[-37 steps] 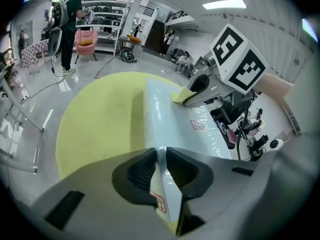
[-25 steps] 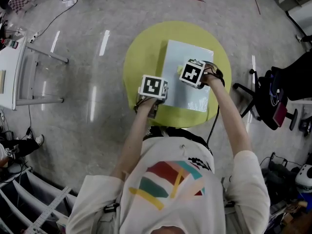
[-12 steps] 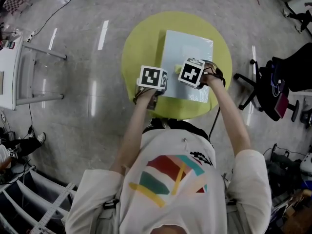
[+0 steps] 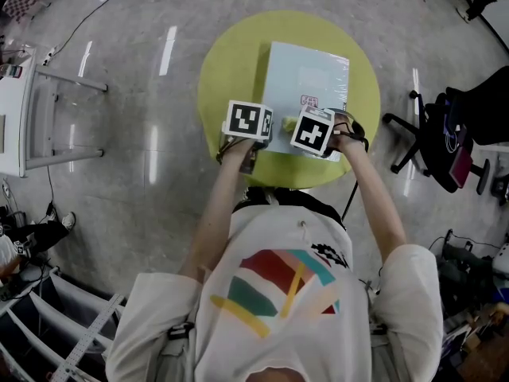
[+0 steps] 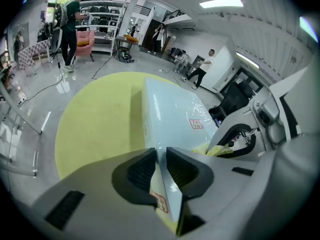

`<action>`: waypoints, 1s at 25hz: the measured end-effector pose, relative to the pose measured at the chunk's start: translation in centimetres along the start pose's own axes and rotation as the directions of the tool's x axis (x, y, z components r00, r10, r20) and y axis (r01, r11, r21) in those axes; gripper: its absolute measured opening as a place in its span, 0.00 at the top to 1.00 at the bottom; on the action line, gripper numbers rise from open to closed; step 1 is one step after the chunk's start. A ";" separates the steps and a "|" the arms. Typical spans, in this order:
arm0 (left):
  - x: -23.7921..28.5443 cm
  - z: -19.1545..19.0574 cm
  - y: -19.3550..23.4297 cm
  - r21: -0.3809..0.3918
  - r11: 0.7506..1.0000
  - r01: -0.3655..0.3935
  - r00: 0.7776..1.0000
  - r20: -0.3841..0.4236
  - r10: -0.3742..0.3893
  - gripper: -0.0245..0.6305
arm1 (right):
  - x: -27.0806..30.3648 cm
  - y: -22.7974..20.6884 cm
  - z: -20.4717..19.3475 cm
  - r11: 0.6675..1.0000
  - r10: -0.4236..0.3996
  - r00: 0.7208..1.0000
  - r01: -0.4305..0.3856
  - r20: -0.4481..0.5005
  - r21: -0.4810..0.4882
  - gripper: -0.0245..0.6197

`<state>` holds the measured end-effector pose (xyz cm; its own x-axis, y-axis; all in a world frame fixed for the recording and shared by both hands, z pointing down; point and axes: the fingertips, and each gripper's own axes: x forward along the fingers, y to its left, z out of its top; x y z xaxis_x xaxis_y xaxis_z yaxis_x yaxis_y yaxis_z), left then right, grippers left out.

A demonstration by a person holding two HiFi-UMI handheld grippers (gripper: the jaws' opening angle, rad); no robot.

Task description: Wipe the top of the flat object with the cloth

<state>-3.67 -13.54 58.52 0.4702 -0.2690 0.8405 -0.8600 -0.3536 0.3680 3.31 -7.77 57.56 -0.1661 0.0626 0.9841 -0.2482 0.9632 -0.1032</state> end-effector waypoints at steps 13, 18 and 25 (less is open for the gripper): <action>-0.1 0.1 0.0 -0.004 1.000 0.001 1.000 0.004 -0.001 0.85 | 0.1 5.5 -1.1 0.998 0.056 0.998 -0.056 0.003 0.003 0.92; -0.2 0.1 0.0 -0.004 1.000 -0.001 1.000 0.004 0.001 0.85 | 0.1 6.8 -1.2 0.997 0.071 0.997 -0.071 0.008 0.008 0.92; 0.0 0.2 0.0 -0.012 1.000 0.000 1.000 0.009 0.001 0.85 | 0.3 7.4 -1.5 0.997 0.071 0.997 -0.071 0.015 0.006 0.92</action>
<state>-3.62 -13.68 58.45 0.4714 -0.2768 0.8373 -0.8625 -0.3427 0.3723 2.91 -0.25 57.27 -0.1974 0.1268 0.9721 -0.2416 0.9547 -0.1736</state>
